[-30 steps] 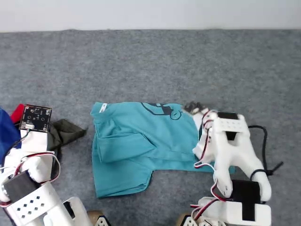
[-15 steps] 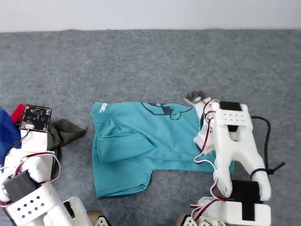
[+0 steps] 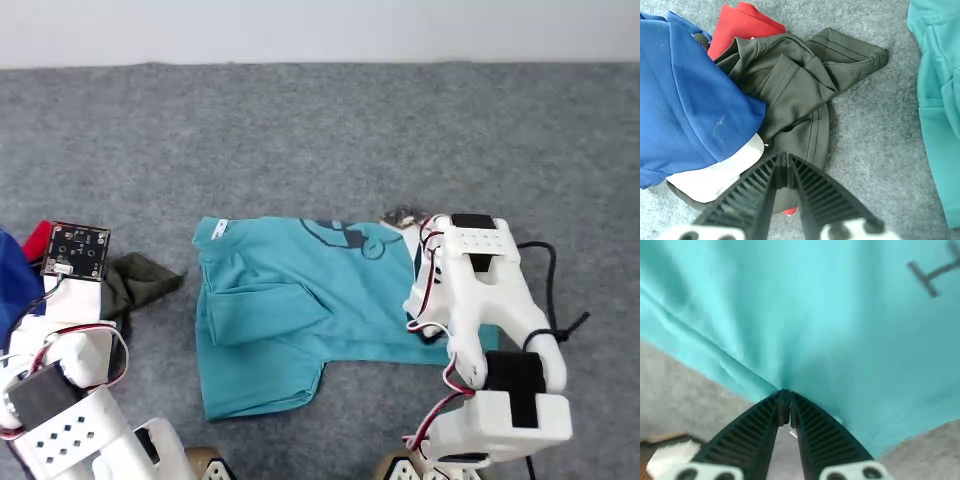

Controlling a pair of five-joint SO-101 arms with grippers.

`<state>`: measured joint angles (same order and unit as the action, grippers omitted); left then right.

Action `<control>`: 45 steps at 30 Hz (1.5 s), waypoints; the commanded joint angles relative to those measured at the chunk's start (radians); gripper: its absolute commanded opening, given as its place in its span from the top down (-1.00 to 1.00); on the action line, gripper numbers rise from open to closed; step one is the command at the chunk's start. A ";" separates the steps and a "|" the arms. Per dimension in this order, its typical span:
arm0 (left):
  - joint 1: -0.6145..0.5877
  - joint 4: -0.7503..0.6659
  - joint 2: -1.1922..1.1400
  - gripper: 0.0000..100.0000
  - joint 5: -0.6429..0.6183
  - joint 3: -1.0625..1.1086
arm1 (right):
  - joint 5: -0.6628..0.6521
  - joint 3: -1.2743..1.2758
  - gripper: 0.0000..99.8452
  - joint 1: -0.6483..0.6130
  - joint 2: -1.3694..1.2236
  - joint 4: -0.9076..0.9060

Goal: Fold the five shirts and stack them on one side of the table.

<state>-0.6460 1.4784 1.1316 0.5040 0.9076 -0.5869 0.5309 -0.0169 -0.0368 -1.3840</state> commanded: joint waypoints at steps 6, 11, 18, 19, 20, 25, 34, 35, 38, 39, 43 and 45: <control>0.000 -0.044 0.008 0.97 0.006 -0.008 | -0.002 -0.040 0.98 -0.010 0.062 -0.124; 0.000 -0.058 0.008 0.97 0.006 -0.012 | 0.006 -0.040 0.98 -0.010 0.127 -0.081; 0.000 -0.058 0.008 0.97 0.006 -0.013 | 0.008 -0.005 0.98 -0.008 0.084 0.048; 0.000 -0.058 0.008 0.97 0.006 -0.013 | 0.008 0.011 0.98 -0.008 0.061 0.062; 0.000 -0.057 0.008 0.97 0.006 -0.013 | 0.008 0.020 0.98 -0.008 0.035 0.064; 0.000 -0.055 0.008 0.97 0.006 -0.013 | 0.008 0.041 0.98 -0.010 -0.035 0.008; 0.000 -0.058 0.008 0.97 0.006 -0.013 | 0.000 0.037 0.98 -0.002 0.143 -0.051; 0.000 -0.058 0.008 0.97 0.006 -0.013 | -0.002 0.037 0.98 -0.001 0.177 -0.062; 0.000 -0.058 0.008 0.97 0.006 -0.013 | -0.003 0.038 0.98 0.021 0.257 -0.107; 0.000 -0.058 0.008 0.97 0.006 -0.013 | -0.006 0.041 0.98 0.038 0.274 -0.108; 0.000 -0.058 0.008 0.97 0.006 -0.013 | -0.101 0.044 0.98 0.154 0.260 -0.087; 0.000 -0.058 0.008 0.97 0.006 -0.013 | -0.135 0.044 0.98 0.211 0.222 -0.042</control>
<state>-0.6460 1.4446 1.1316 0.5040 0.9076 -0.6728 0.5785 0.1151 0.1933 -1.4684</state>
